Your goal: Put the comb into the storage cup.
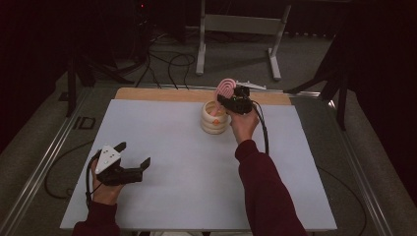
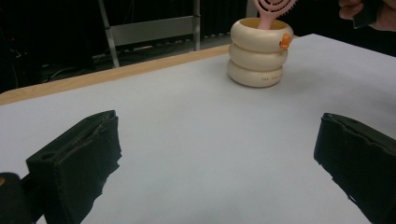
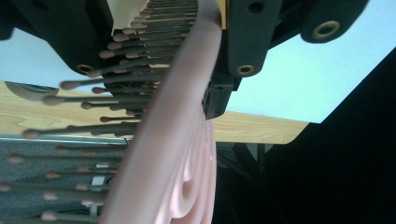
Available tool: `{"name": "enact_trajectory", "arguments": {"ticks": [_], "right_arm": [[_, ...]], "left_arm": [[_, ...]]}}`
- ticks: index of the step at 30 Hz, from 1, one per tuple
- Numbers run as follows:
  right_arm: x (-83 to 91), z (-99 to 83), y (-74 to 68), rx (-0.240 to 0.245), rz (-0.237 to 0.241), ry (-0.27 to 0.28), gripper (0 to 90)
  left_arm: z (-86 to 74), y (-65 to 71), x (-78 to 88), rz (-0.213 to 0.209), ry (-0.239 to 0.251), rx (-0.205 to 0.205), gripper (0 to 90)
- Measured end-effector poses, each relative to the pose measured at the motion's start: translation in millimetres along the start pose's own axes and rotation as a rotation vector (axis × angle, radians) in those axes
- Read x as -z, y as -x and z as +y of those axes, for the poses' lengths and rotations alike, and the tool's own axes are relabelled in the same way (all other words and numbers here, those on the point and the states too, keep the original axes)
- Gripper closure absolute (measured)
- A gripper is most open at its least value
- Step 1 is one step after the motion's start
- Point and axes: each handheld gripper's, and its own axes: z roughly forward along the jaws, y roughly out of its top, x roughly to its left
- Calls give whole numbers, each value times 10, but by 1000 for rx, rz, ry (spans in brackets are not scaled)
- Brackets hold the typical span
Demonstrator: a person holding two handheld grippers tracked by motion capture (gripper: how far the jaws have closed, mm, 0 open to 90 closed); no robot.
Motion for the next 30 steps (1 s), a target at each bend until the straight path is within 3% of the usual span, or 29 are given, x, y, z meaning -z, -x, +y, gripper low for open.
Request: {"name": "enact_trajectory", "arguments": {"ticks": [30], "right_arm": [[-26,-48,-18,7,-13,-8,632]], "left_arm": [[2,-1,0,3,-3,-1,11]]}}
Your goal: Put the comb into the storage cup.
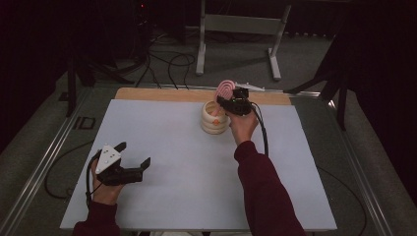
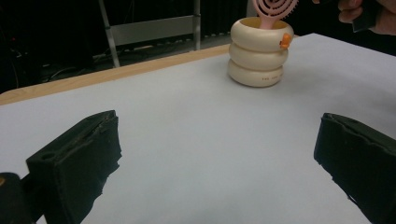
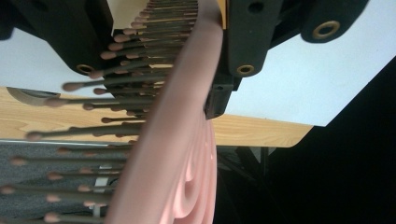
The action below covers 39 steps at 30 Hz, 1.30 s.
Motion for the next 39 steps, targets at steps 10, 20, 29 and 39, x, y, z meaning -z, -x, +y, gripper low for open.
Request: {"name": "enact_trajectory", "arguments": {"ticks": [10,20,29,39], "right_arm": [[9,-18,53,-28,6,10,631],[17,-25,94,-37,14,9,630],[25,-41,126,-41,15,14,627],[40,-59,166,-49,13,15,624]], "left_arm": [[0,3,-2,-1,1,0,11],[-3,8,-10,-2,-2,-2,11],[-6,10,-15,-2,-3,-2,11],[-4,11,-13,-2,-2,-2,11]]}}
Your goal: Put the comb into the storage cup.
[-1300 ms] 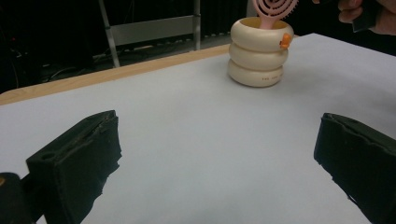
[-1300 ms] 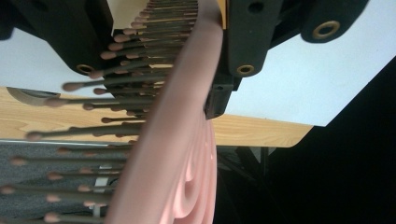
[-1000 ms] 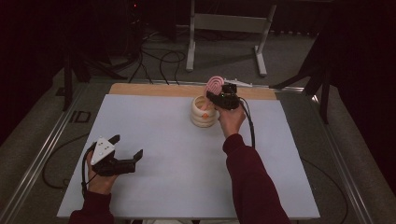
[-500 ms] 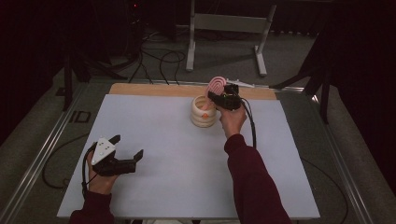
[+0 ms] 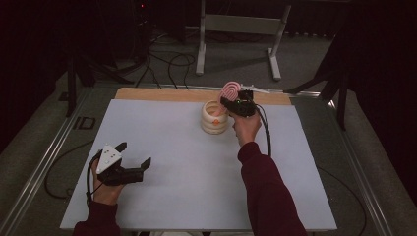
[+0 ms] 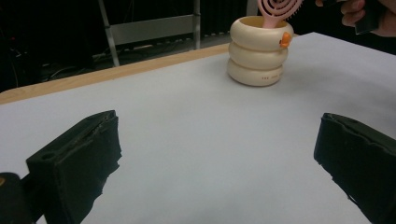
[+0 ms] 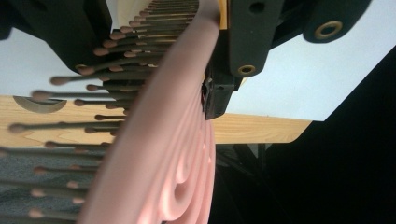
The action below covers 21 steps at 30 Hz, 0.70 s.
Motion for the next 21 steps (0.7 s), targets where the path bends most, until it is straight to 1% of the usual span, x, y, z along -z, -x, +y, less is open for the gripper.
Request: {"name": "enact_trajectory", "arguments": {"ticks": [12,21], "right_arm": [[20,-26,66,0,-11,0,613],[24,-36,84,20,-21,-1,601]], "left_arm": [[0,2,-2,-1,0,0,11],[1,1,0,0,1,0,11]]}}
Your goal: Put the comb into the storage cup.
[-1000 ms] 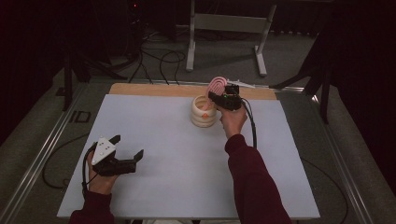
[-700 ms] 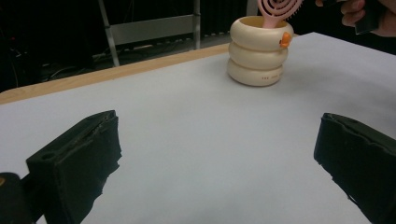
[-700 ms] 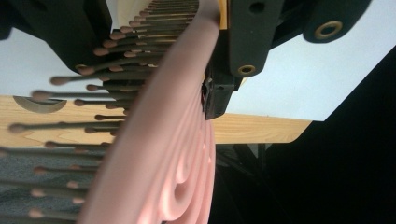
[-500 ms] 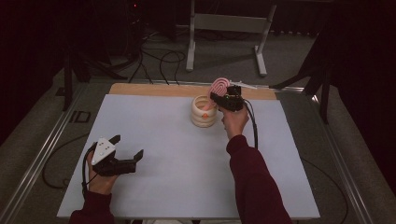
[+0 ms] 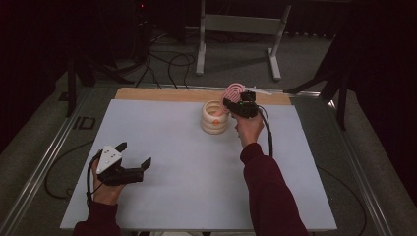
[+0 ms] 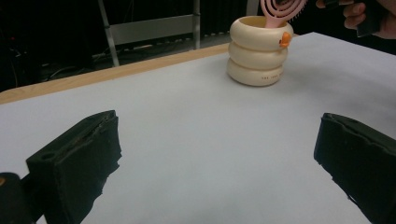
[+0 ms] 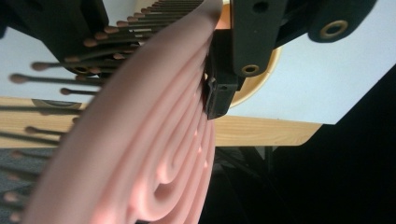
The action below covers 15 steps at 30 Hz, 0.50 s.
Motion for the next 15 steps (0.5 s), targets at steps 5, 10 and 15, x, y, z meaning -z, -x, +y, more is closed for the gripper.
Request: {"name": "enact_trajectory", "arguments": {"ticks": [5,10,15], "right_arm": [[0,-6,19,9,-9,-5,582],[0,-10,26,23,-14,-10,559],[7,-14,46,27,-6,-10,536]], "left_arm": [[0,-2,1,0,1,0,11],[0,-2,0,1,0,0,11],[-1,-1,-2,0,0,0,11]]}}
